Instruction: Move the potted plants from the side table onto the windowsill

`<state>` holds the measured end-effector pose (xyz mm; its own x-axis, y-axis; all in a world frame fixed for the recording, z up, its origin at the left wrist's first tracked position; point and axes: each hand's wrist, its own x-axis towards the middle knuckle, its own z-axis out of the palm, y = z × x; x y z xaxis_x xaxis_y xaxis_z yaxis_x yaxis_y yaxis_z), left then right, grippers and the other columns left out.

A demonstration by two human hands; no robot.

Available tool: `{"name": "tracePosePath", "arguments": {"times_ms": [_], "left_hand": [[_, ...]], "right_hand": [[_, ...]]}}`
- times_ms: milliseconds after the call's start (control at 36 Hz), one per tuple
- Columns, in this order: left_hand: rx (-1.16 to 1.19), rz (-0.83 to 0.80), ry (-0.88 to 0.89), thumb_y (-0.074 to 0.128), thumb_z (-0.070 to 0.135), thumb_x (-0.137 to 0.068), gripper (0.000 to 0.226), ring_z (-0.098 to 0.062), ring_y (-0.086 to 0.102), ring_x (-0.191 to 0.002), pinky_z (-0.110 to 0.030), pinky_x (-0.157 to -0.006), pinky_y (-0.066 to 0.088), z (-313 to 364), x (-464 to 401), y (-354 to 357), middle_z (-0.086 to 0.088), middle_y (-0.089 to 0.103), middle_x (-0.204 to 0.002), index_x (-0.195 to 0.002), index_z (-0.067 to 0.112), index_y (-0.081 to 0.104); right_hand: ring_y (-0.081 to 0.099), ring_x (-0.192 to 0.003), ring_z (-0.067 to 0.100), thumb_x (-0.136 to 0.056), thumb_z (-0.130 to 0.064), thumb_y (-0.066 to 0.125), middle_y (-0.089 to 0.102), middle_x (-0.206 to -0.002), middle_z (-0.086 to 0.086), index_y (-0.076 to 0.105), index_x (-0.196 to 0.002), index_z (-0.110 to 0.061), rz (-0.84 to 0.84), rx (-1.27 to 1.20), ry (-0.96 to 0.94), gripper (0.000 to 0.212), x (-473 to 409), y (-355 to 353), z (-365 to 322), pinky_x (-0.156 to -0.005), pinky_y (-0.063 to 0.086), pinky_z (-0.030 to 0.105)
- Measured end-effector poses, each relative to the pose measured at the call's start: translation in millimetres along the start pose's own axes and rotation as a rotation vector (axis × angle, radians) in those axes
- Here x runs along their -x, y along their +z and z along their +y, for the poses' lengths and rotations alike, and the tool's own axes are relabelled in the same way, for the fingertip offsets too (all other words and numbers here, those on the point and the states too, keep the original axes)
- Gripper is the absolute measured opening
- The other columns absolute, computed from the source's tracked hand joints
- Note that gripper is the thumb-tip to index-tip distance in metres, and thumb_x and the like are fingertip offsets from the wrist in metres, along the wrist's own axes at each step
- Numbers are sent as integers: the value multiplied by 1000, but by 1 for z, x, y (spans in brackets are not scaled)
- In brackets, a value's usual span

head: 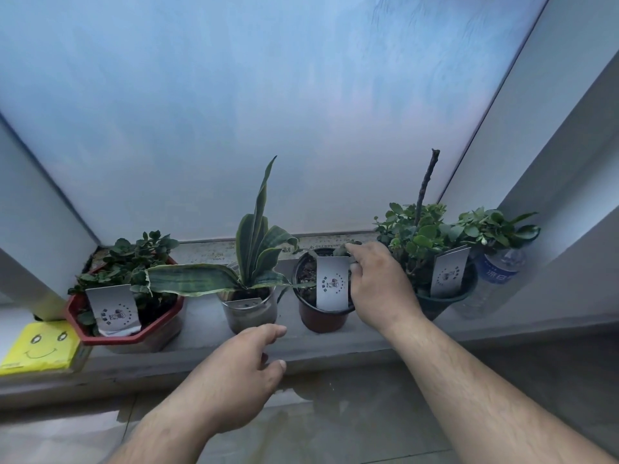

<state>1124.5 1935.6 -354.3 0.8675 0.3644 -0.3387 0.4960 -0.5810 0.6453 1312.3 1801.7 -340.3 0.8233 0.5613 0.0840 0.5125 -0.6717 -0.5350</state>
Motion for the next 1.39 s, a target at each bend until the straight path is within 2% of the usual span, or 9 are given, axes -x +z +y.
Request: {"name": "tracePosePath", "arguments": {"times_ms": [139,250,389,472,583,722,889,1056,1389], "left_hand": [[2,-11,6,58,36,-95,50,1,58,-111,-23,-102,46,-1,-2,2,21,50,-139,-143,40,44],[21,5,36,58,33,-95,50,2,59,-108,-22,-102,45,6,-7,4,20,51,-138,-143,39,45],[124,121,90,59,32,-94,53,9,59,-97,-27,-95,50,22,-18,10,19,56,-131,-144,40,43],[208,231,128,58,29,-95,51,16,54,-90,-16,-79,45,39,-23,15,23,57,-122,-143,39,45],[283,302,148,59,25,-96,46,11,57,-78,-11,-68,41,53,-24,22,29,57,-113,-138,40,49],[233,293,150,60,27,-95,43,11,59,-90,-15,-73,45,55,-23,29,29,59,-117,-129,51,49],[171,268,124,65,24,-92,42,4,63,-89,-16,-75,49,42,-19,36,24,64,-117,-125,48,54],[148,264,117,67,22,-91,44,3,64,-95,-21,-74,54,41,-17,43,27,66,-114,-122,51,57],[188,320,182,70,23,-89,47,1,64,-104,-38,-96,53,63,-25,50,32,65,-117,-124,51,57]], "right_hand": [[57,-108,10,-103,-15,51,62,-122,-3,66,-129,-15,113,-112,-39,30,16,-24,-11,-98,46,18],[58,-86,-6,-98,-18,62,64,-100,-16,73,-115,-20,189,-134,-130,20,41,-55,-24,-77,38,-4],[61,-76,-2,-94,-26,67,66,-84,-19,74,-109,-30,306,-210,-36,17,59,-81,-5,-70,52,13],[66,-76,4,-94,-24,66,68,-83,-16,72,-110,-28,434,-290,55,17,65,-84,18,-73,59,30],[68,-73,10,-94,-22,67,70,-81,-11,71,-108,-25,496,-330,109,15,64,-85,41,-73,60,37],[72,-80,22,-96,-22,63,72,-90,-7,69,-107,-28,586,-320,136,14,41,-103,78,-79,60,41],[64,-99,18,-95,-7,59,64,-116,0,68,-121,-22,446,-214,142,32,24,-101,112,-88,48,25],[63,-101,17,-97,-14,58,59,-125,-9,69,-126,-26,360,-143,7,34,19,-102,112,-93,54,33],[60,-95,13,-98,-18,60,59,-111,-9,73,-105,-24,272,-146,1,16,12,-104,118,-83,53,30]]}}
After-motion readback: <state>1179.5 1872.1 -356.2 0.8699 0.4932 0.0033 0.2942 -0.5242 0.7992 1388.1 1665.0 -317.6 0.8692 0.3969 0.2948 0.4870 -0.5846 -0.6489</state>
